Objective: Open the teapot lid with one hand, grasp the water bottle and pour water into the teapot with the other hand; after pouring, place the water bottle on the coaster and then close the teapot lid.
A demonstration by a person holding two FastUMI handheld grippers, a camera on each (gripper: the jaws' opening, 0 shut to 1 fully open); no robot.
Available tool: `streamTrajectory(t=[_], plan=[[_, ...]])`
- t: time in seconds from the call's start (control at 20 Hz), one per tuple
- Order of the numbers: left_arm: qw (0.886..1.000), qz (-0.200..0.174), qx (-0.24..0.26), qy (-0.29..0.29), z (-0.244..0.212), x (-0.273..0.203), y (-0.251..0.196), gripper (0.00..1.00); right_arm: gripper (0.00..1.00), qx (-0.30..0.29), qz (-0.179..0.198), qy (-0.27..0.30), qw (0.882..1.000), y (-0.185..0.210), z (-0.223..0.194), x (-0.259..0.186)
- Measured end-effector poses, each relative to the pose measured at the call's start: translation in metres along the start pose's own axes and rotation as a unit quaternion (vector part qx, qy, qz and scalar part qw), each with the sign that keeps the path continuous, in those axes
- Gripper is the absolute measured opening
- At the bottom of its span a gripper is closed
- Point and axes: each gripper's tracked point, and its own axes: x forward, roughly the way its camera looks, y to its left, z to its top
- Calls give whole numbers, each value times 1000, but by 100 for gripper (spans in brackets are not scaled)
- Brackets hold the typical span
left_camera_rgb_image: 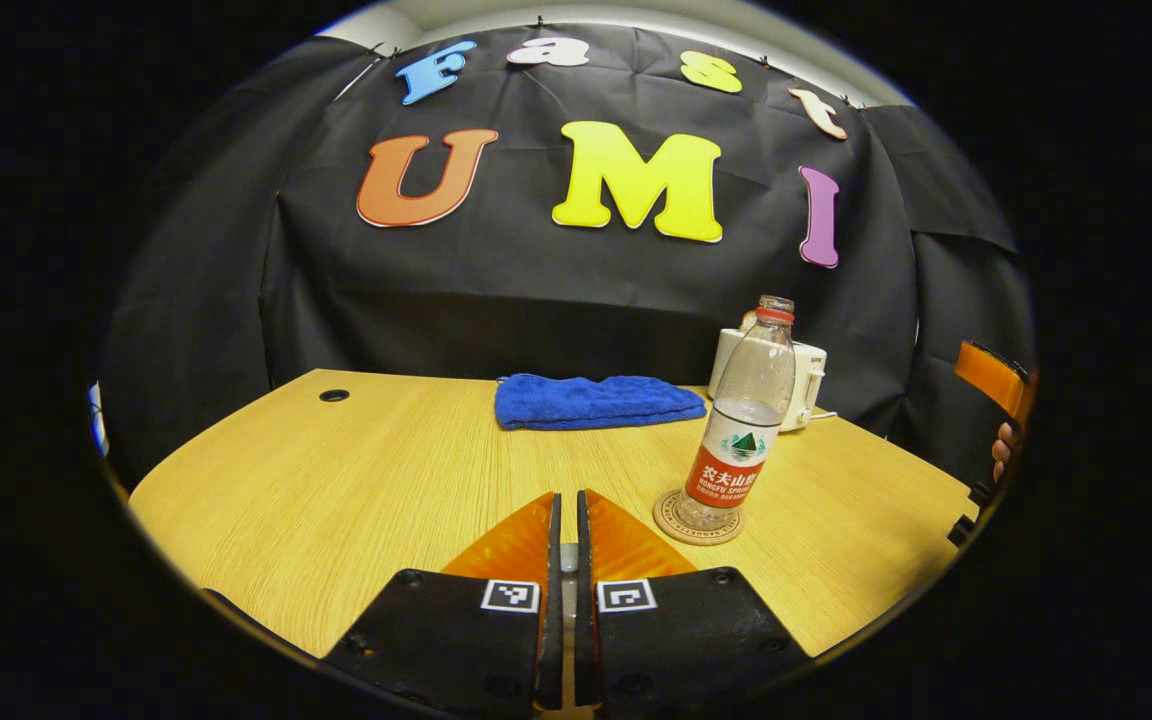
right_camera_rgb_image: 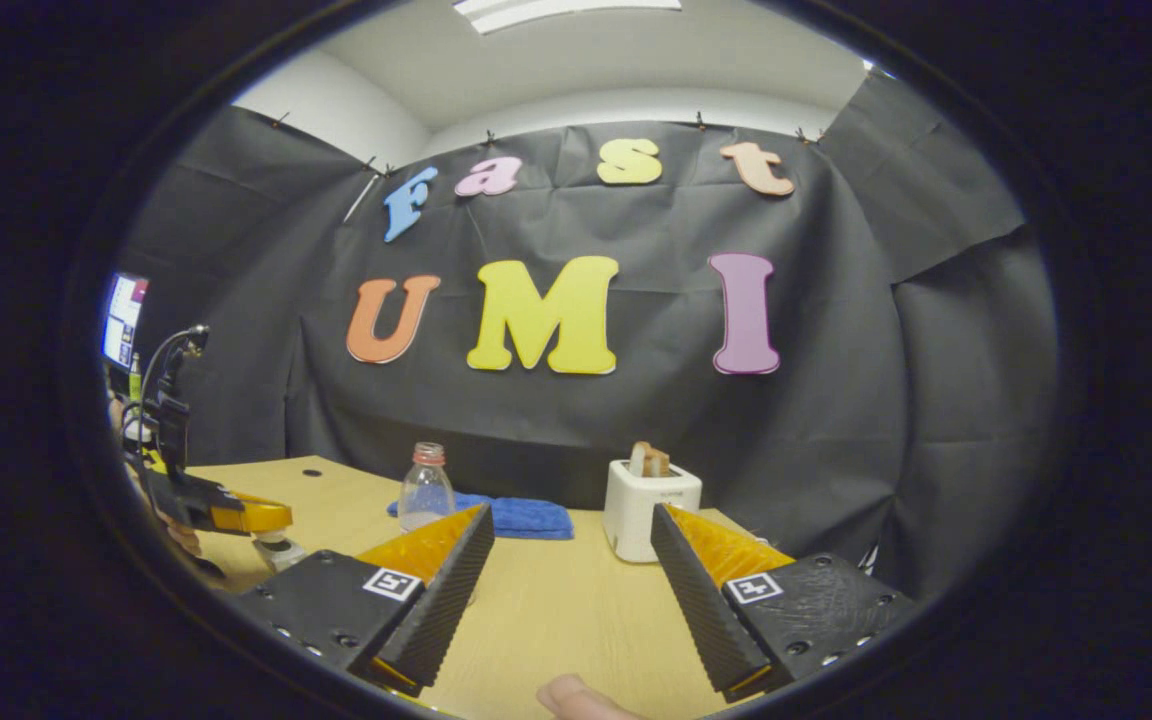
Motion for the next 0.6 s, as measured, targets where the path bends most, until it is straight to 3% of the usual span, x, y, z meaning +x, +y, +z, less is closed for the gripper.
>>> streamTrajectory(t=[0.6], plan=[[999, 24, 31, 16, -19, 9, -4, 7, 95, -9, 2, 15, 1000, 4, -8, 1]])
